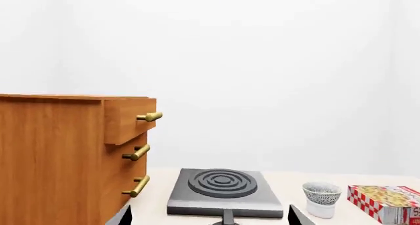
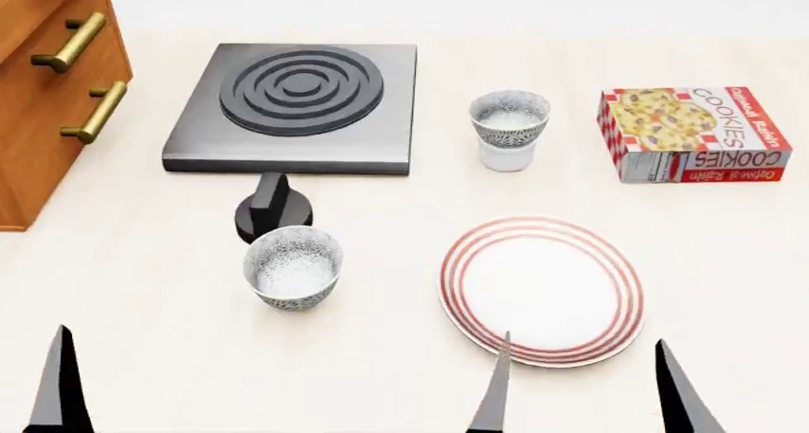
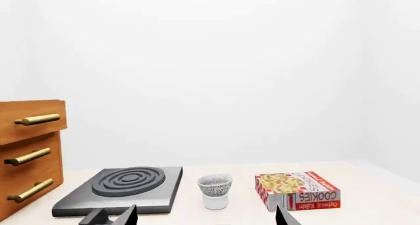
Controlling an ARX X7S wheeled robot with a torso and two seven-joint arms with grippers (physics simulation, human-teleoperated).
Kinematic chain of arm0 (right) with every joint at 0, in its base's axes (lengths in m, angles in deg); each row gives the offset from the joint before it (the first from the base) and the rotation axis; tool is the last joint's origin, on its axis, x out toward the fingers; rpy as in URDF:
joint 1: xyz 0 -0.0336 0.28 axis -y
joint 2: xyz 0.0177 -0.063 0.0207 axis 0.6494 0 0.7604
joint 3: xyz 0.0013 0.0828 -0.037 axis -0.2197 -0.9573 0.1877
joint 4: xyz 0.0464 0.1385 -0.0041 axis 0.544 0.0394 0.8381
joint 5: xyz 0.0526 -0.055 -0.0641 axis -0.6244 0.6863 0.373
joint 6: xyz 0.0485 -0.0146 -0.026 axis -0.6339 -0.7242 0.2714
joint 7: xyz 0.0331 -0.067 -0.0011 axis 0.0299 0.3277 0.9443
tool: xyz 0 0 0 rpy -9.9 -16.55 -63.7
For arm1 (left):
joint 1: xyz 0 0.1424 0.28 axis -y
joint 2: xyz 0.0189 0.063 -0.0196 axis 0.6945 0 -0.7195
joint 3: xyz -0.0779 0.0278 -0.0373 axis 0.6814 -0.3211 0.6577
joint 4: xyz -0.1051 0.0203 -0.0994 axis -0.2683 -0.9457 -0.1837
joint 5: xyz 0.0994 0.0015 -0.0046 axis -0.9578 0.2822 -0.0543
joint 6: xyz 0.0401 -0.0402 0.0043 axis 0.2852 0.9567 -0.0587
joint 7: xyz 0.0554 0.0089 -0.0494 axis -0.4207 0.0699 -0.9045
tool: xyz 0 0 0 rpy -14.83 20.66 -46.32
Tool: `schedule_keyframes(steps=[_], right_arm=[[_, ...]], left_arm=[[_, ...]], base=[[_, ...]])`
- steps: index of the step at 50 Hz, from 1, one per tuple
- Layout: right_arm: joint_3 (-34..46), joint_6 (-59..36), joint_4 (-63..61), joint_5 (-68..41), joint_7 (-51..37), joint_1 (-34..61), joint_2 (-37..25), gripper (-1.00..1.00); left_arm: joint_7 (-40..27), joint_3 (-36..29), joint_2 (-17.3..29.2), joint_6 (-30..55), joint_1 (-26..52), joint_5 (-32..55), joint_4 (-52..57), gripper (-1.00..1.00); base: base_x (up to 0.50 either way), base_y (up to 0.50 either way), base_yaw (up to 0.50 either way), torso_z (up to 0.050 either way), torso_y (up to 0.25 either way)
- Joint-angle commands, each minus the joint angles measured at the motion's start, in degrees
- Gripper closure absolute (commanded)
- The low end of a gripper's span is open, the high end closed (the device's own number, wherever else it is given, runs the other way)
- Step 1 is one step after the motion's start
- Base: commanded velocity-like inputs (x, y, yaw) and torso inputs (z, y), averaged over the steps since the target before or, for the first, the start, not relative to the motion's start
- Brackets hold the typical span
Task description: Pick the akita bowl on the ramekin and place it on the plate.
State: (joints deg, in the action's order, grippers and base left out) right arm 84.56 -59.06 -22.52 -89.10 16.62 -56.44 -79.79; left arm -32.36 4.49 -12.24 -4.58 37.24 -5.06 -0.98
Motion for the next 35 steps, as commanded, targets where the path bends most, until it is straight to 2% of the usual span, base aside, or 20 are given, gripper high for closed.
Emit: schedule_keyframes(steps=[1,14,35], right_arm=[[0.7,-1.6,-4.3,-0.9,-1.3,-0.7,-0.8,-1.00],[1.5,-1.3,-4.1,-1.3,-3.0,-0.7,-2.3,-1.00],[2.2,-0.2,-3.2,-1.5,-4.5,-0.8,-3.3,-1.00]], left_arm=[[-1.2,-0.2,1.2,0.2,-1.4,0.4,3.8,-1.00],[-2.0,-1.8,2.3,1.2,-1.2,0.3,3.7,-1.00],[-3.6,-2.0,3.3,0.9,-1.1,1.0,3.2,-1.00]], base=[[0.50,0.00,0.00,0.000,0.000],[0.50,0.00,0.00,0.002,0.000],[0.50,0.00,0.00,0.050,0.000]])
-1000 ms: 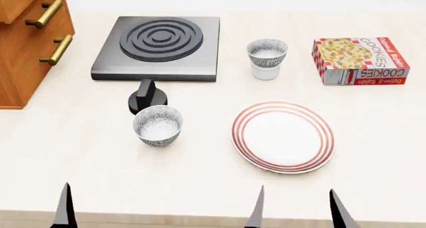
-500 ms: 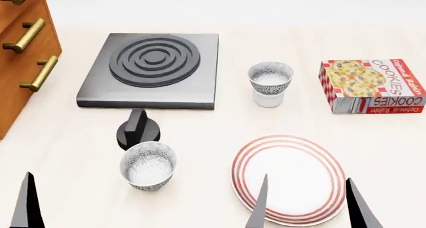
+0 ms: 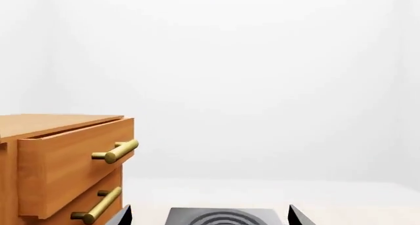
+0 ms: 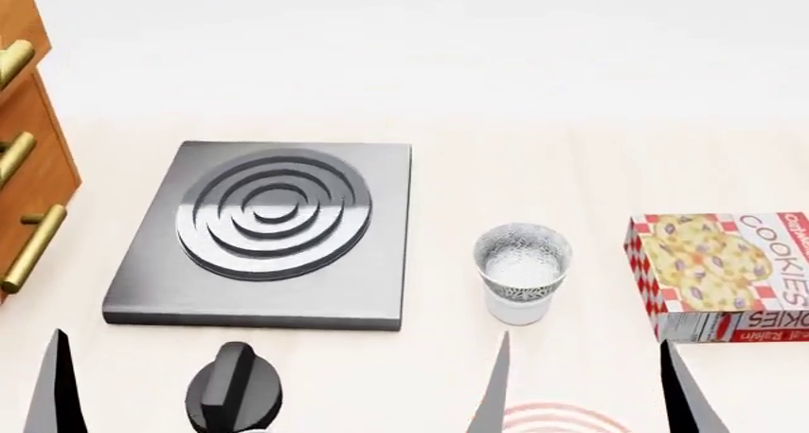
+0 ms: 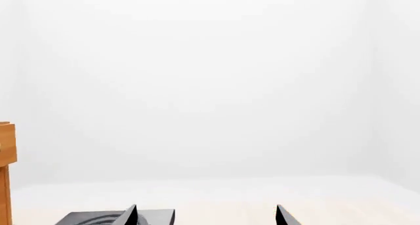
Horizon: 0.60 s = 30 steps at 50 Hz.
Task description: Pick the akita bowl on the ramekin and place it on the plate.
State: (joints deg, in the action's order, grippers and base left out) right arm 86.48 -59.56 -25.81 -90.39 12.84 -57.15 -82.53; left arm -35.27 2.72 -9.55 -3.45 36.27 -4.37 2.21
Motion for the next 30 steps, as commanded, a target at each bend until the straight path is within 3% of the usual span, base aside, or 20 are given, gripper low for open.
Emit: schedule_keyframes(steps=[1,13,30], right_arm=[[0.4,0.5,0.2,-0.1,-0.8,-0.1,-0.6,-1.00],[0.5,3.0,0.7,-0.1,-1.5,-0.8,-1.0,-1.00],[0.9,2.4,1.1,-0.7,-2.4,-0.5,-1.7,-1.00]], left_arm=[[-0.8,-0.3,0.6,-0.2,-0.1,0.3,0.0,-1.00],[-1.5,-0.7,1.2,-0.5,-0.3,0.4,0.1,-1.00],[-2.4,-0.9,2.0,-0.4,-0.2,1.4,0.0,-1.00]], base=[[0.50,0.00,0.00,0.050,0.000],[0.50,0.00,0.00,0.050,0.000],[0.00,0.00,0.00,0.050,0.000]])
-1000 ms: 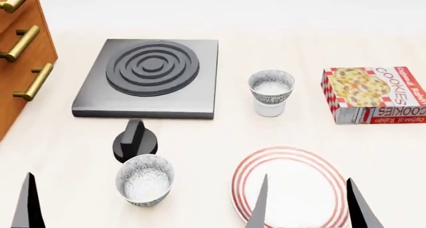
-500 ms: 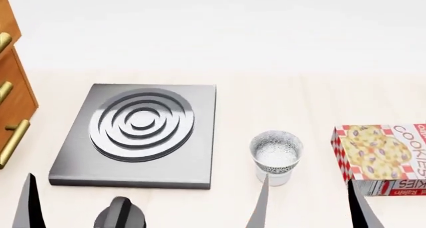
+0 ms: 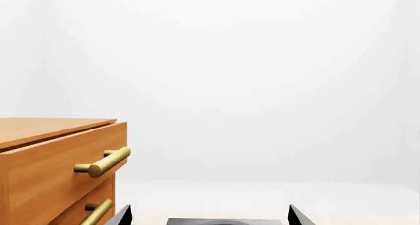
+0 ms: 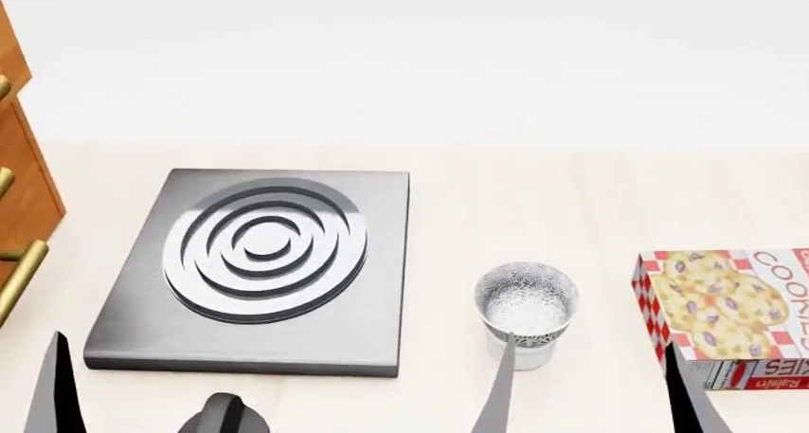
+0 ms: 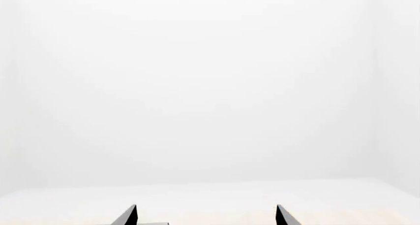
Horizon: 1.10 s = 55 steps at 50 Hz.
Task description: Pick the akita bowl on the ramekin and place it on the plate.
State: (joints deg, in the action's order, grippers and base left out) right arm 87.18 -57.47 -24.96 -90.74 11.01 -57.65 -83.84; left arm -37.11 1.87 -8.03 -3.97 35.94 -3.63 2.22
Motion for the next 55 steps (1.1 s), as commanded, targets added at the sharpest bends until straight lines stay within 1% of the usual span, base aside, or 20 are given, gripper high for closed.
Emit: schedule_keyframes(steps=[1,9,10,11,13,16,18,27,47,48,49,50,55], right_arm=[[0.2,0.4,0.3,-0.5,-0.6,-0.1,-0.4,-1.00],[0.4,0.6,0.3,-0.7,-0.9,-0.1,-0.8,-1.00],[0.4,0.6,0.4,-0.7,-0.9,-0.1,-0.8,-1.00],[0.4,0.6,0.5,-0.7,-1.0,-0.1,-0.9,-1.00],[0.2,0.8,0.6,-0.8,-1.1,-0.2,-0.9,-1.00],[0.1,0.9,0.5,-1.0,-1.2,-0.3,-1.1,-1.00],[0.0,1.0,0.7,-1.2,-1.3,-0.3,-1.1,-1.00],[1.0,0.5,0.9,-1.2,-1.6,0.1,-1.5,-1.00],[1.4,1.1,1.6,-1.5,-2.4,0.2,-2.1,-1.00],[1.4,1.1,1.6,-1.4,-2.5,0.2,-2.1,-1.00],[1.4,1.2,1.7,-1.5,-2.5,0.2,-2.2,-1.00],[1.4,1.2,1.6,-1.5,-2.6,0.1,-2.2,-1.00],[1.5,1.2,1.5,-1.6,-2.8,0.1,-2.4,-1.00]], left_arm=[[-0.6,-0.1,0.5,0.1,0.1,0.7,0.0,-1.00],[-1.0,-0.1,0.7,0.3,0.3,1.3,-0.2,-1.00],[-0.4,0.2,0.3,-3.3,-0.5,1.7,-0.9,-1.00],[-1.1,-0.4,0.6,-2.6,-0.5,0.0,-0.8,-1.00],[-0.8,0.0,0.5,-3.0,-0.4,1.3,-0.8,-1.00],[-1.6,-0.2,0.7,-2.2,-0.1,0.3,-1.0,-1.00],[-1.7,0.9,0.6,-2.3,0.0,2.0,-0.9,-1.00],[-2.0,1.3,1.0,-2.3,-0.1,2.8,-0.8,-1.00],[-3.2,-0.2,1.9,-3.3,-0.4,1.3,-1.4,-1.00],[-3.7,0.9,1.4,-1.6,-0.1,3.5,-1.4,-1.00],[-2.7,1.5,1.4,-2.1,0.0,5.6,-1.6,-1.00],[-3.8,-0.1,2.1,-1.4,0.1,2.1,-1.5,-1.00],[-3.7,-0.1,2.2,-1.9,-0.1,2.7,-1.4,-1.00]], base=[[0.00,0.00,0.00,0.050,0.000],[0.00,0.00,0.00,0.050,0.000],[0.00,0.00,0.00,0.050,0.000],[0.00,0.00,0.00,0.050,0.000],[0.00,0.00,0.00,0.000,0.000],[0.00,0.00,0.00,0.000,0.000],[0.00,0.00,0.00,0.000,0.000],[0.00,0.00,0.00,0.000,-0.250],[0.00,0.00,0.00,0.000,-0.250],[0.00,0.00,0.00,0.000,-0.178],[0.00,0.00,0.00,0.000,0.000],[0.00,0.00,0.00,0.000,0.000],[0.00,0.00,0.00,0.000,0.000]])
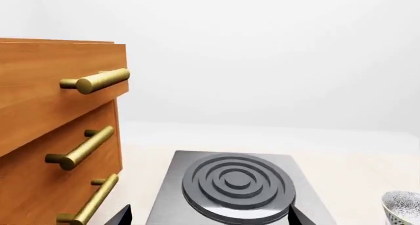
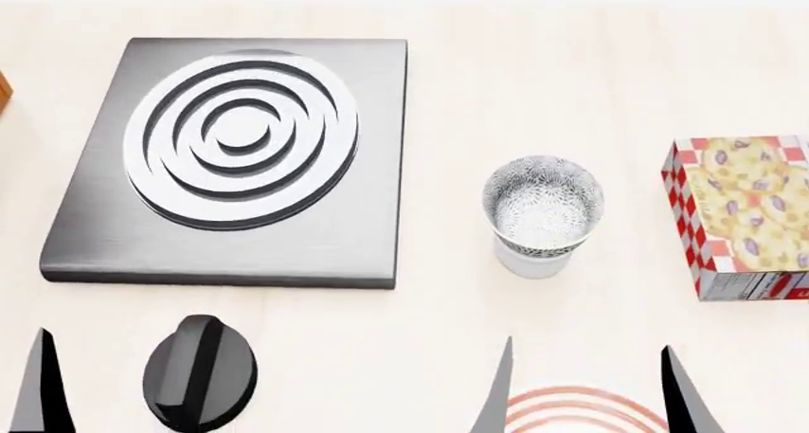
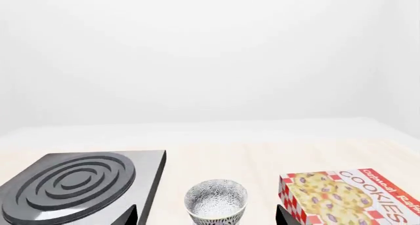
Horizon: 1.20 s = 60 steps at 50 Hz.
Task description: Pick the akita bowl on the ramekin and place it on the plate.
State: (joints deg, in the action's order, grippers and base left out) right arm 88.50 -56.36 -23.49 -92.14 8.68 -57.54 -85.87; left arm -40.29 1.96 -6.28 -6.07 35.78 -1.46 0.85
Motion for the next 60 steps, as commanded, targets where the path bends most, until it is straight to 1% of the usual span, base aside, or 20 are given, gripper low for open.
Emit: schedule_keyframes(steps=[1,7,10,12,14,15,27,36,37,40,43,47,48,51,52,53,54,56,57,60], right_arm=[[0.2,0.2,0.1,-0.2,-0.5,0.0,-0.4,-1.00],[0.5,0.0,0.1,-0.2,-0.8,0.1,-0.6,-1.00],[0.5,0.1,0.2,-0.3,-0.9,0.1,-0.7,-1.00],[0.5,0.0,0.1,-0.5,-0.9,0.1,-0.8,-1.00],[0.5,0.0,0.1,-0.5,-1.0,0.2,-0.8,-1.00],[0.5,-0.1,0.1,-0.6,-1.1,0.2,-0.8,-1.00],[0.6,0.3,0.5,-0.9,-1.5,0.3,-1.1,-1.00],[0.8,1.0,0.8,-1.4,-1.6,0.2,-1.3,-1.00],[0.6,3.5,1.1,-2.1,-0.8,-0.3,-1.1,-1.00],[1.1,1.0,-0.2,-1.8,-0.9,1.1,-2.1,-1.00],[0.9,-1.6,-2.9,-1.2,-0.5,4.3,-4.0,-1.00],[-1.1,-10.3,-5.9,-8.2,5.1,16.0,-9.9,-1.00],[0.3,-10.4,-5.9,-5.9,5.7,17.9,-11.7,-1.00],[-8.2,-35.3,-6.5,-28.5,9.8,33.0,-15.7,-1.00],[-8.3,-35.7,-6.6,-29.0,9.6,33.3,-15.8,-1.00],[-6.9,-34.8,-5.7,-29.8,14.3,35.3,-18.7,-1.00],[-6.0,-40.6,-4.2,-31.6,12.8,39.5,-19.2,-1.00],[-7.3,-42.9,-2.4,-32.8,11.6,43.4,-18.4,-1.00],[-1.3,-44.5,-2.1,-29.9,12.8,48.0,-22.3,-1.00],[5.1,-48.3,-0.4,-29.5,16.0,55.2,-25.6,-1.00]], left_arm=[[-0.5,-0.1,0.4,0.0,-0.1,0.7,0.0,-1.00],[-0.8,0.0,0.6,-0.7,-0.1,1.2,-0.2,-1.00],[-2.3,-1.5,1.4,0.5,0.3,-2.5,-0.3,-1.00],[-1.4,-0.7,1.0,0.3,0.3,0.5,-0.4,-1.00],[-2.1,-1.7,1.2,0.4,0.5,-1.5,-0.7,-1.00],[-1.9,-0.4,0.8,1.5,0.8,1.4,-0.5,-1.00],[-4.2,-2.6,1.7,4.4,2.0,-1.3,-0.1,-1.00],[-3.7,-2.4,2.0,2.6,1.3,0.2,-0.5,-1.00],[-3.7,-2.4,2.1,2.6,1.3,0.3,-0.7,-1.00],[-3.8,-2.8,2.2,2.7,1.3,0.3,-0.9,-1.00],[-3.9,-3.2,2.5,2.4,1.3,0.0,-1.1,-1.00],[-4.1,-3.1,2.7,2.5,1.2,0.4,-0.9,-1.00],[-4.2,-3.1,2.7,2.6,1.3,0.5,-0.8,-1.00],[-4.0,-4.3,3.0,2.3,1.1,0.0,-1.6,-1.00],[-4.0,-4.3,3.0,2.3,1.1,0.0,-1.6,-1.00],[-4.2,-4.8,3.1,2.4,1.0,-0.5,-1.3,-1.00],[-4.3,-4.7,3.2,2.5,1.0,-0.4,-1.1,-1.00],[-4.4,-4.6,3.3,2.5,1.1,-0.4,-1.5,-1.00],[-4.4,-4.7,3.3,2.3,1.2,-0.4,-1.7,-1.00],[-4.5,-4.6,3.4,2.2,1.1,-0.2,-1.7,-1.00]], base=[[0.00,0.00,0.00,0.000,0.000],[0.00,0.00,0.00,0.000,0.000],[0.00,0.00,0.00,0.000,-0.079],[0.00,0.00,0.00,0.000,-0.250],[0.00,0.00,0.00,0.000,-0.142],[0.00,0.00,0.00,0.000,0.000],[0.00,0.00,0.00,0.000,0.000],[0.00,0.00,0.00,0.000,0.000],[0.00,0.00,0.00,0.000,0.000],[0.00,0.00,0.00,0.000,0.000],[0.00,0.00,0.00,0.000,0.000],[0.00,0.00,0.00,0.000,0.000],[0.00,0.00,0.00,0.000,0.000],[0.00,0.00,0.00,0.000,0.000],[0.00,0.00,0.00,0.000,0.000],[0.00,0.00,0.00,0.000,0.000],[0.00,0.00,0.00,0.000,0.000],[0.00,0.00,0.00,0.000,0.000],[0.00,0.00,0.00,0.000,0.000],[0.00,0.00,0.00,0.000,0.000]])
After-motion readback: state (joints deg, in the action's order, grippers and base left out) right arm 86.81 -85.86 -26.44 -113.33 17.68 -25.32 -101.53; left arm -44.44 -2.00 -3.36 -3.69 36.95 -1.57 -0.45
